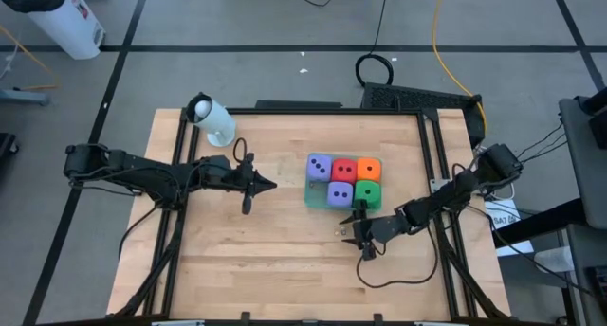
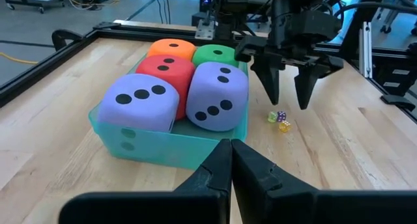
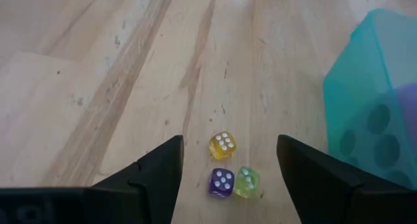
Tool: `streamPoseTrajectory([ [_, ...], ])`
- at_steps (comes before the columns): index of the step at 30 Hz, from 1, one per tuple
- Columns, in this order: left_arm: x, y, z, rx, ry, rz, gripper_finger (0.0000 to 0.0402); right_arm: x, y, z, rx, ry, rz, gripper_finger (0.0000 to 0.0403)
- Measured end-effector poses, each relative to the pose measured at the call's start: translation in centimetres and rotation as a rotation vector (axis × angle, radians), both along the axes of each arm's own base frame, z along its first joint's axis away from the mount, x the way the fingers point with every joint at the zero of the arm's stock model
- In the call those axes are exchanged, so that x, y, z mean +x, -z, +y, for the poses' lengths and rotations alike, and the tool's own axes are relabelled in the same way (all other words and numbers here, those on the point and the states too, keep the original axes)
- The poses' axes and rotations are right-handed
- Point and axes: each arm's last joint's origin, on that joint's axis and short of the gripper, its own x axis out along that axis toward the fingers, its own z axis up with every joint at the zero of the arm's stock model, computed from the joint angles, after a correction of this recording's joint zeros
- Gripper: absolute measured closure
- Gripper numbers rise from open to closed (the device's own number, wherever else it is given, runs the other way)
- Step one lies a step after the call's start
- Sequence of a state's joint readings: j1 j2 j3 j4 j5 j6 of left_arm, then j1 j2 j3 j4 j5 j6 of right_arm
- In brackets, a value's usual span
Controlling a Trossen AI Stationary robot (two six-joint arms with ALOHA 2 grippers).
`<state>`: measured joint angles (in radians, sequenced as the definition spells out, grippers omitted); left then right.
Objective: Pick & Place Dice
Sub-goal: Put the small purple die into the green bin
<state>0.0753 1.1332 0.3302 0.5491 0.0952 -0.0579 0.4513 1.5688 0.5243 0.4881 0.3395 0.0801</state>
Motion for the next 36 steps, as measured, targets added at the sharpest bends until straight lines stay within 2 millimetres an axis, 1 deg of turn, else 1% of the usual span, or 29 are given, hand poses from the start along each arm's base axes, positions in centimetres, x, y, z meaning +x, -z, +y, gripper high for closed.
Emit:
streamPoseTrajectory([
  [5, 0.0, 0.0, 0.0, 0.001, 0.000, 0.000, 0.0380, 0.0, 0.0, 0.1, 0.015, -0.031, 0.010, 0.0175],
  [7, 0.0, 0.0, 0.0, 0.002, 0.001, 0.001, 0.0380, -0.2, -0.1, 0.6, 0.022, -0.059, 0.002, 0.0180],
  [9, 0.0, 0.0, 0.0, 0.002, 0.001, 0.002, 0.0380, -0.4, -0.1, 1.1, -0.025, -0.052, -0.026, 0.0185],
  [13, 0.0, 0.1, 0.0, 0.001, 0.001, 0.008, 0.0380, -0.6, -0.9, 1.7, -0.112, 0.062, -0.129, 0.0192],
  [16, 0.0, 0.1, 0.0, 0.001, 0.000, 0.008, 0.0380, -0.9, -1.4, 1.9, -0.166, 0.123, -0.152, 0.0193],
  [20, 0.0, 0.1, 0.0, -0.001, 0.000, 0.008, 0.0380, -1.6, -2.1, 3.4, -0.214, 0.188, -0.179, 0.0193],
  [22, 0.0, 0.1, 0.0, -0.007, -0.002, 0.008, 0.0380, -2.3, -2.1, 4.1, -0.227, 0.243, -0.184, 0.0193],
  [25, 0.0, 0.1, 0.0, -0.024, -0.007, 0.009, 0.0380, -3.6, -1.6, 4.8, -0.160, 0.342, -0.182, 0.0193],
  [28, 0.0, 0.1, 0.0, -0.029, -0.008, 0.009, 0.0380, -4.4, -0.8, 4.8, -0.038, 0.465, -0.185, 0.0193],
  [33, 0.0, -0.1, 0.1, -0.048, -0.046, -0.013, 0.0380, -3.9, 0.1, 4.4, 0.107, 0.585, -0.204, 0.0194],
  [36, 0.1, -0.3, 0.1, -0.067, -0.064, -0.028, 0.0380, -3.4, 0.8, 4.4, 0.111, 0.592, -0.206, 0.0204],
])
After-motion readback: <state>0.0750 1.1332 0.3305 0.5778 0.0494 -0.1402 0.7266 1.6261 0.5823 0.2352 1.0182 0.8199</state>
